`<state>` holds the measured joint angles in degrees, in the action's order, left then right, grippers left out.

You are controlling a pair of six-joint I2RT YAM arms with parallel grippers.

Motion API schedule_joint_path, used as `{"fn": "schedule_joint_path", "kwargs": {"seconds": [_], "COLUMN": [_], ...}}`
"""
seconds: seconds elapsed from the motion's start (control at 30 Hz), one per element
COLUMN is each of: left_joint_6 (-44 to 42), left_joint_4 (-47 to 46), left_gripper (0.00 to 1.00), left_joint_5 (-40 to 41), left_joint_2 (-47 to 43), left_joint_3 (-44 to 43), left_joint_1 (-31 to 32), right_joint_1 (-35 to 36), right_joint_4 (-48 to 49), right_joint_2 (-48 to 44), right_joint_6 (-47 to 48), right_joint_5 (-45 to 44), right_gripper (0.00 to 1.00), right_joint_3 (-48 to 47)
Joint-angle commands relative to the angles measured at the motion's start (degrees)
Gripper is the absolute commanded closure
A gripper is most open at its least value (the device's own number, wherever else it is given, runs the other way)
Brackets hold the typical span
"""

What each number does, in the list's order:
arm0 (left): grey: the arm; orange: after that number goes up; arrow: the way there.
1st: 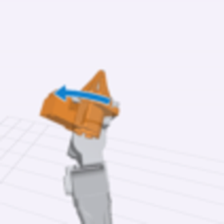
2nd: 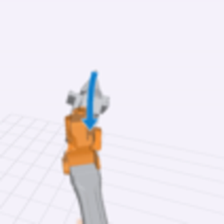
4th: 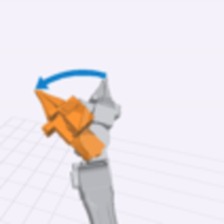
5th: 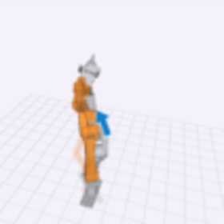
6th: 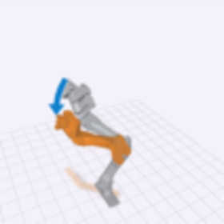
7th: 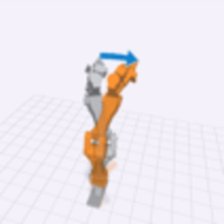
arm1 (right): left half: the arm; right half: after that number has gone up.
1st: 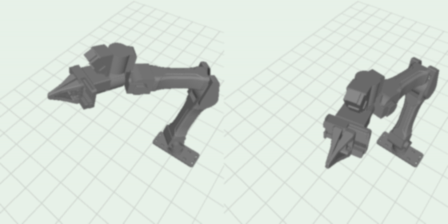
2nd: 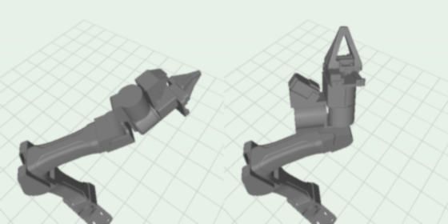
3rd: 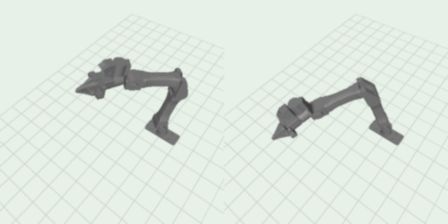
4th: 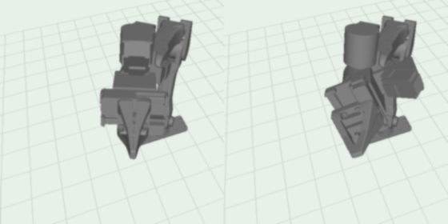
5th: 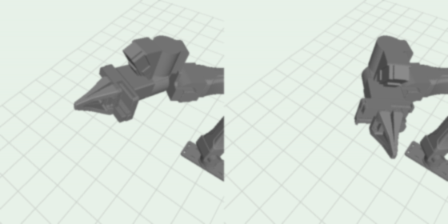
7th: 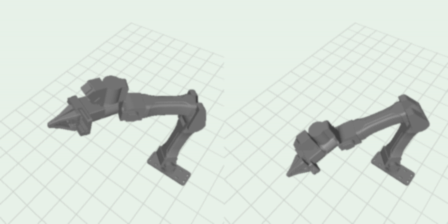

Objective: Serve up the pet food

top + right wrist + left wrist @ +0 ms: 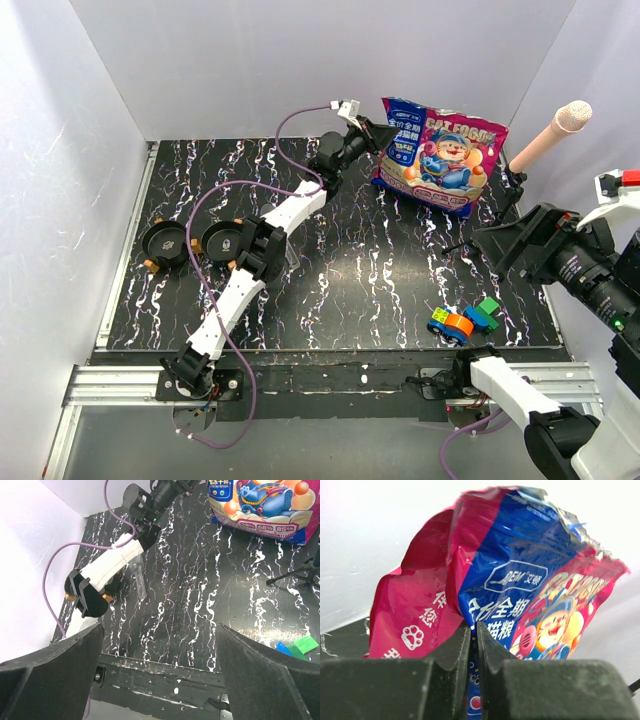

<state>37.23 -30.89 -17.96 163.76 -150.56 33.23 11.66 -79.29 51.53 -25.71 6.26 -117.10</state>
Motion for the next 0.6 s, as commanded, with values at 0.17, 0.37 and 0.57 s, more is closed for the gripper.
{"fn": "schedule_joint_path", "kwargs": {"seconds": [0.17, 0.37, 0.57], "left_joint_6": [-1.81, -1.81, -6.56], "left_joint_4": [1.53, 5.14, 10.50], "left_gripper": [1.00, 1.00, 1.00], "left_joint_5": [3.01, 4.59, 8.63], "left_joint_2": [-7.66, -16.09, -27.95], "left_joint_3": [5.98, 13.61, 26.87], "left_joint_1": [0.16, 0.25, -0.18], "right_joint_1": [0.20, 0.20, 0.20], "right_joint_4": [-9.84, -4.13, -0.70], "right_joint_2": [3.67, 6.47, 14.90], "right_joint_6": [1.02, -2.66, -5.93], "right_joint_5": [-3.97, -10.54, -15.93], "right_gripper": [0.01, 0.01, 0.02], "right_joint_3": [-0.24, 3.45, -0.14]}}
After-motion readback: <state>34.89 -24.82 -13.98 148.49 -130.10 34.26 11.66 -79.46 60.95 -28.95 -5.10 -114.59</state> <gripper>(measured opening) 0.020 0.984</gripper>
